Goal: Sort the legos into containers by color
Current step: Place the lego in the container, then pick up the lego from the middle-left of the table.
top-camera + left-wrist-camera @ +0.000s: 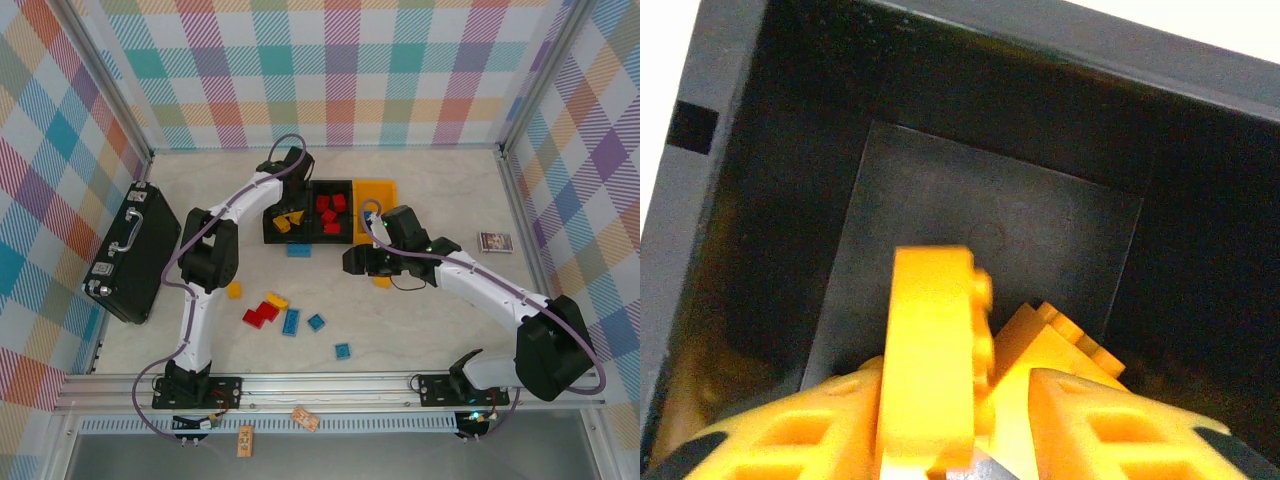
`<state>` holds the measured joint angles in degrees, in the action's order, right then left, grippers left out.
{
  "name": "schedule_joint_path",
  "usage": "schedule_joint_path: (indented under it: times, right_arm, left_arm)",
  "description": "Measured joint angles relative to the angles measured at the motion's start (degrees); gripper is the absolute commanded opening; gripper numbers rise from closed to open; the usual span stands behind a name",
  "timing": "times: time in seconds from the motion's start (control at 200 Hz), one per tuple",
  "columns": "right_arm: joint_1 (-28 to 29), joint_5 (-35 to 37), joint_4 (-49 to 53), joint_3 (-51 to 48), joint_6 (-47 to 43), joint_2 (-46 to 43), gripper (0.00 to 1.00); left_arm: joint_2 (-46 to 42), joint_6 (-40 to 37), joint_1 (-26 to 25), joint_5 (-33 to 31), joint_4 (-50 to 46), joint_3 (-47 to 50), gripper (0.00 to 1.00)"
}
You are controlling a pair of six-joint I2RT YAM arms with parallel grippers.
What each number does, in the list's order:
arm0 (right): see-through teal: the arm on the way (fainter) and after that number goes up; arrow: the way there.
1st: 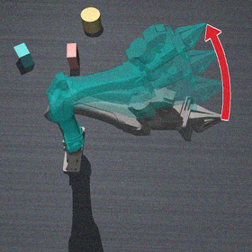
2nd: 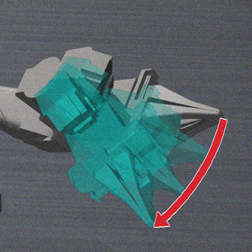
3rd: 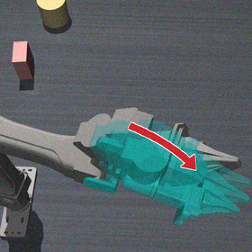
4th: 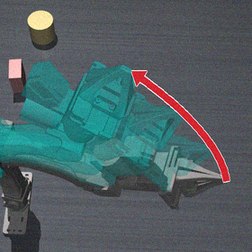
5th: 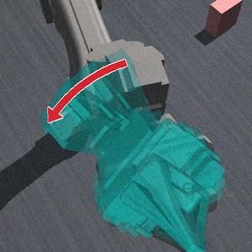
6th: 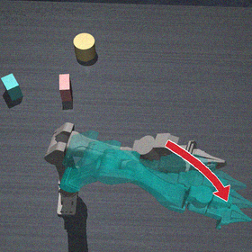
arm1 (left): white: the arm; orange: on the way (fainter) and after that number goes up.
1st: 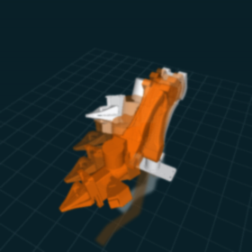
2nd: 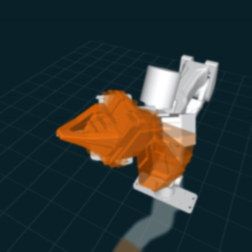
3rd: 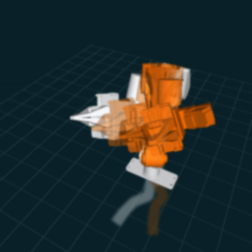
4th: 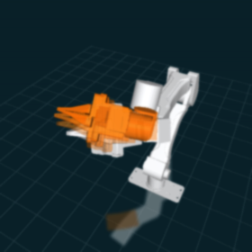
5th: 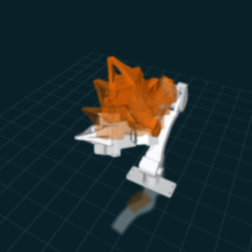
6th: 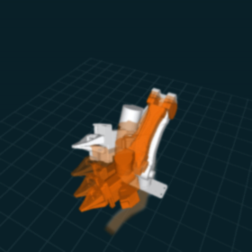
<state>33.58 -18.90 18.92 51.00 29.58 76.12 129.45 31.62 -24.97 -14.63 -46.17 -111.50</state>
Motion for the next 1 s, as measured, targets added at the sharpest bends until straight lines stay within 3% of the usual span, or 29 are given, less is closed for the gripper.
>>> schedule_joint_path:
  times: [0.27,0.485,1.0]
  right_arm:
    - [0.0,0.0,-0.02,0.0,0.02,0.0,0.54]
    - [0.0,0.02,-0.02,0.0,-0.02,0.0,0.54]
    - [0.0,0.2,1.55,0.55,-1.38,-0.55,0.58]
  left_arm:
    - [-1.55,0.0,-0.07,0.13,0.02,0.98,0.47]
    - [-11.5,-0.04,-0.79,1.16,1.57,7.76,0.48]
    - [-32.92,-0.2,-1.14,3.89,5.73,33.0,0.53]
